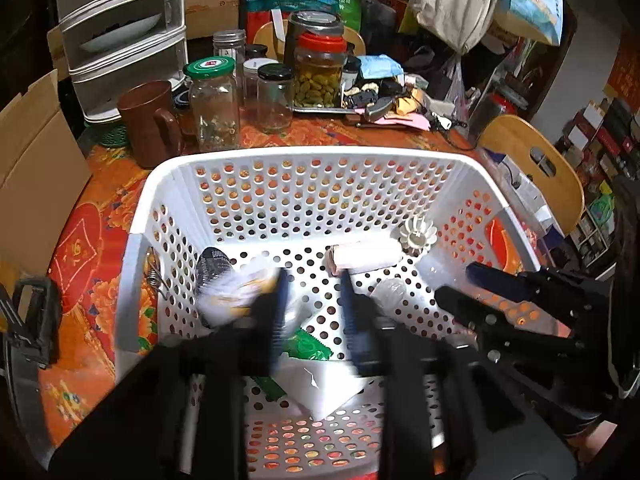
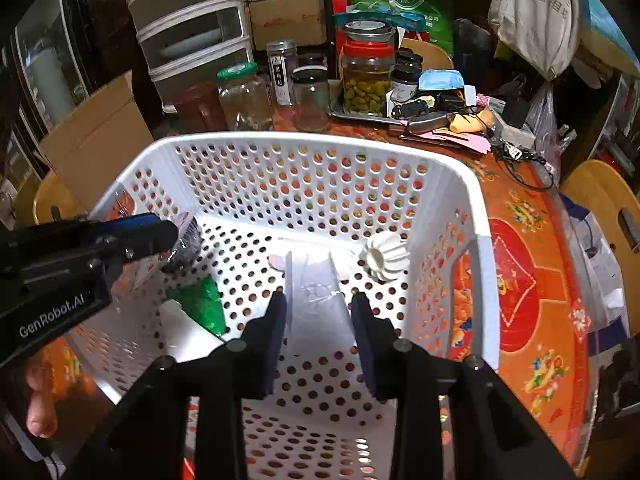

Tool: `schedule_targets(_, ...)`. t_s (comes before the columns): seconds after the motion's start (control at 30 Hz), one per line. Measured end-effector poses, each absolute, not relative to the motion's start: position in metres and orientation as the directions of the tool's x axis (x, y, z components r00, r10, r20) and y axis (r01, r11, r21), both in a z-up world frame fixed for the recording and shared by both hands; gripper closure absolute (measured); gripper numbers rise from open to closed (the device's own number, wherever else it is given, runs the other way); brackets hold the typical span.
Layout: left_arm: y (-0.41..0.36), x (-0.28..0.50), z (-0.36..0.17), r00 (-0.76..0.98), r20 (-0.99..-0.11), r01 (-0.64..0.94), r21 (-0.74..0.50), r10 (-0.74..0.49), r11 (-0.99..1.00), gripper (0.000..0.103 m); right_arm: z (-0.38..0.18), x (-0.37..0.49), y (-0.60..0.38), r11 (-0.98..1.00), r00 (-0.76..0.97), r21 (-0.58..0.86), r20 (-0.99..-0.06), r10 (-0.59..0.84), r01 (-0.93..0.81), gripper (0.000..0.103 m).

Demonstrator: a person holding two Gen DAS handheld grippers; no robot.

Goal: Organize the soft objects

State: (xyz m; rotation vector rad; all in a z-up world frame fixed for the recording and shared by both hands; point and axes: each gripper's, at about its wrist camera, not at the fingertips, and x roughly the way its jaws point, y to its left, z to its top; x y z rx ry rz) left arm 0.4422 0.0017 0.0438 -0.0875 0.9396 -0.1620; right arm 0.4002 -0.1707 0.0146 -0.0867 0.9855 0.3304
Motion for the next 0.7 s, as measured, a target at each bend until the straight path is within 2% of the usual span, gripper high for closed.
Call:
schedule_targets(0.03, 0.003, 0.439, 0.046, 0.588, -0.791, 0.097, -0.141, -0.171, 0.985, 0.051, 0.016, 0.398, -0.171, 0.947, 0.515, 0.067, -0.826, 0.229, -0.314, 0.055)
schedule_targets(0.07, 0.005, 0.435, 0.049, 0.601, -0.781, 0.094, -0.138, -0.166, 0.986, 0.043, 0.019, 0.395, -0.171, 0.947, 0.526, 0.054, -0.821, 0.222, -0.316, 0.040)
schedule_targets(0.1, 0.006, 0.431, 0.052, 0.613, -0.772, 0.093, -0.139, -0.167, 0.986, 0.042, 0.021, 0.393, -0.172, 0.948, 0.535, 0.052, -0.815, 0.222, -0.315, 0.028)
schedule_targets(0.23, 0.012, 0.408, 0.065, 0.640, -0.749, 0.103, -0.137, -0.171, 0.985, 0.038, 0.035, 0.381, -0.189, 0.950, 0.561, 0.100, -0.786, 0.258, -0.297, 0.025)
schedule_targets(0.3, 0.016, 0.392, 0.071, 0.661, -0.732, 0.109, -0.122, -0.163, 0.987, 0.024, 0.042, 0.369, -0.197, 0.948, 0.577, 0.114, -0.770, 0.273, -0.296, 0.018)
schedule_targets(0.37, 0.024, 0.372, 0.076, 0.683, -0.709, 0.117, -0.132, -0.176, 0.984, 0.003, 0.050, 0.352, -0.206, 0.946, 0.604, 0.124, -0.743, 0.289, -0.300, 0.009)
schedule_targets(0.4, 0.028, 0.362, 0.078, 0.696, -0.696, 0.117, -0.136, -0.179, 0.984, 0.000, 0.055, 0.338, -0.212, 0.946, 0.628, 0.127, -0.721, 0.294, -0.298, 0.004)
schedule_targets(0.47, 0.039, 0.339, 0.082, 0.724, -0.669, 0.108, -0.132, -0.169, 0.985, 0.000, 0.060, 0.316, -0.218, 0.947, 0.661, 0.121, -0.690, 0.296, -0.297, 0.000)
schedule_targets(0.7, 0.061, 0.257, 0.082, 0.793, -0.605, 0.032, -0.064, -0.065, 0.997, 0.000, 0.055, 0.217, -0.234, 0.958, 0.769, 0.077, -0.581, 0.268, -0.276, 0.000)
